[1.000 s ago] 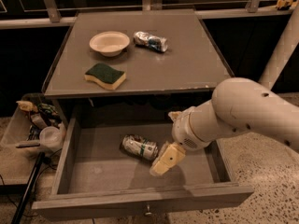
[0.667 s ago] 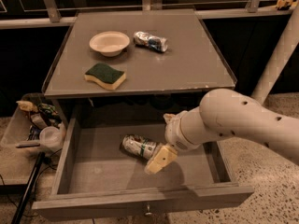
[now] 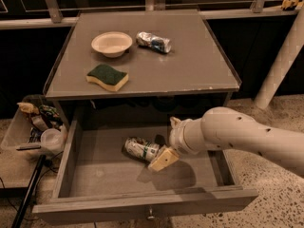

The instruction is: Pick 7up can from top drawer and place on counter

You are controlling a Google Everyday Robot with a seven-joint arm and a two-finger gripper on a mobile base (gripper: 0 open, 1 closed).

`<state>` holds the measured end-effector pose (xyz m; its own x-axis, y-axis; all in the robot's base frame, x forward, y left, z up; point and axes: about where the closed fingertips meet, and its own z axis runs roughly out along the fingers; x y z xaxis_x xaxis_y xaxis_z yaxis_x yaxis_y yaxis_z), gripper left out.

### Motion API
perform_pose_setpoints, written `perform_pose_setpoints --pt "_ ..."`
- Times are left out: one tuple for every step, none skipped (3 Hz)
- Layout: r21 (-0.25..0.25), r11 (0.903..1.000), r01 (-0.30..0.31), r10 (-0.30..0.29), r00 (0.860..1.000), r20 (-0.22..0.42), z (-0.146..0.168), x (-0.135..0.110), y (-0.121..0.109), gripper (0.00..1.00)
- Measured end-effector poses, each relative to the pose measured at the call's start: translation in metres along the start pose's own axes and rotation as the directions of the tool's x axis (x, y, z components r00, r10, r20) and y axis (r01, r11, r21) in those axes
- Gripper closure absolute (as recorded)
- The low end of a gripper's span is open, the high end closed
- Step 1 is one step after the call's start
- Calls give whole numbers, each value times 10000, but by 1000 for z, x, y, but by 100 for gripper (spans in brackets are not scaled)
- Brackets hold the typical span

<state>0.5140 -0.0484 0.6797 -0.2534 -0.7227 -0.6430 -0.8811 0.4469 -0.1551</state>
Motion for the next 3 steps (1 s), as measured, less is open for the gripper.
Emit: perform_pose_setpoints --pt "-109 9995 -286 288 9994 207 22 10 4 0" --pt "-451 9979 -468 483 9983 338 38 16 20 0" --pt "-651 9964 -544 582 9966 581 48 10 31 0"
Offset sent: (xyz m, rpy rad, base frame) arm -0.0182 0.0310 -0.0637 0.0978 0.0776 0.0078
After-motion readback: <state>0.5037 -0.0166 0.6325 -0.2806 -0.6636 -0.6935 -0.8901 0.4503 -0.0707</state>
